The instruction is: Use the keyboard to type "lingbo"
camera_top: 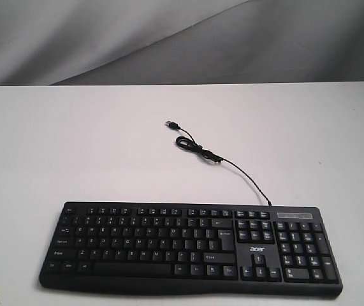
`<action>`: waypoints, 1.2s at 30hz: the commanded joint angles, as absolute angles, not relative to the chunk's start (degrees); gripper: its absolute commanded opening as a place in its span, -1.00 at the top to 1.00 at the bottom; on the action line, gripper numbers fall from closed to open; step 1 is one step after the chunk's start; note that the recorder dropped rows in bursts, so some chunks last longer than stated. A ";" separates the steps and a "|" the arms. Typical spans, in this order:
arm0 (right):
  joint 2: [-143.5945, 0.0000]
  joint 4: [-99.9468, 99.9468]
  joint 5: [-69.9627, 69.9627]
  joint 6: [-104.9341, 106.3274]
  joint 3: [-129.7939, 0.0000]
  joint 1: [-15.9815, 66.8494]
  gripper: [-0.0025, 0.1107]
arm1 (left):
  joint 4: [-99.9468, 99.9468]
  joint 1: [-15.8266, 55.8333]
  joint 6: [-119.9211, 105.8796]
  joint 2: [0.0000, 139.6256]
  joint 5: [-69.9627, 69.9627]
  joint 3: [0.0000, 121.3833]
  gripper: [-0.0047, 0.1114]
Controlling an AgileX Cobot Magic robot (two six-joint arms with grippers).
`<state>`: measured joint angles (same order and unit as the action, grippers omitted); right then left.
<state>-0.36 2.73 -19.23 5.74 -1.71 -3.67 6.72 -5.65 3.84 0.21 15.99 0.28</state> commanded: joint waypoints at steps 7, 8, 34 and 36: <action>0.00 1.66 -19.54 3.91 0.00 -4.10 0.96 | 6.71 -5.71 3.96 0.00 15.27 0.00 0.91; 0.00 1.66 -19.54 3.79 0.00 -4.10 0.96 | 6.71 -5.71 3.96 0.00 15.27 0.00 0.91; 0.00 0.60 -19.54 -0.43 0.00 -4.10 0.96 | 6.71 -5.71 3.96 0.00 15.27 0.00 0.91; 0.00 0.60 -19.54 -0.43 0.00 -4.10 0.96 | 6.71 -5.71 3.96 0.00 15.27 0.00 0.91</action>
<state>-0.36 0.80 -20.12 -0.81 -0.15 -3.67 6.72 -5.65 3.84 0.21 15.99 0.28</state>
